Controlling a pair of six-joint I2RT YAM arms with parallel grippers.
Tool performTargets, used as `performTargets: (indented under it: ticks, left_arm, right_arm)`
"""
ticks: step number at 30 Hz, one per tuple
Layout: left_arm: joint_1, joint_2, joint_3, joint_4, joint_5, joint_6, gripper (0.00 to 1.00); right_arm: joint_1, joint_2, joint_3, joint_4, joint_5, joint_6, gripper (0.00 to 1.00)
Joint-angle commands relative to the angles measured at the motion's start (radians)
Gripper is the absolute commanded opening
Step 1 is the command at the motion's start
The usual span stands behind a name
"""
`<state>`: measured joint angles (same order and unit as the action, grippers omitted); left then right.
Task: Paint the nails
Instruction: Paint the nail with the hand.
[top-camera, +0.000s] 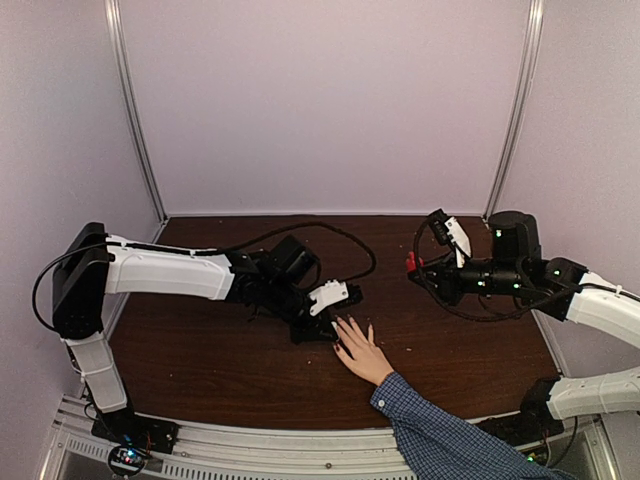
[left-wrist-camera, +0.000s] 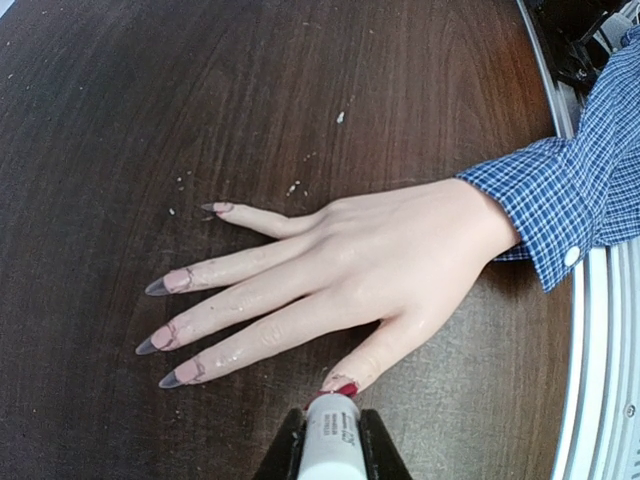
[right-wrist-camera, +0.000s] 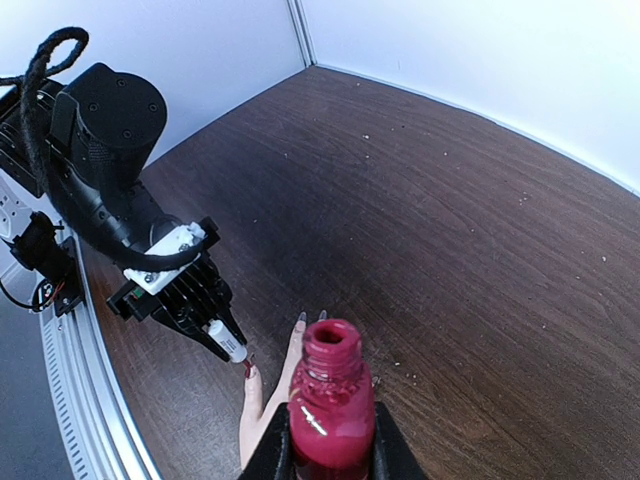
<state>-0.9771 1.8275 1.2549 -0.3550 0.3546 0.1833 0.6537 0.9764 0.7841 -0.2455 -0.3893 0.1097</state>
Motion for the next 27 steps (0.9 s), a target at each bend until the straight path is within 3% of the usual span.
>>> performTargets:
  ticks: [1, 27]
  left_arm:
    - [-0.005, 0.013, 0.031, 0.008, -0.005, 0.016, 0.00]
    - [0.013, -0.011, 0.026, 0.008, -0.051, 0.007, 0.00]
  right_arm:
    - [-0.009, 0.001, -0.006, 0.023, -0.011, 0.011, 0.00]
    - [-0.011, -0.002, -0.008, 0.025, -0.016, 0.014, 0.00]
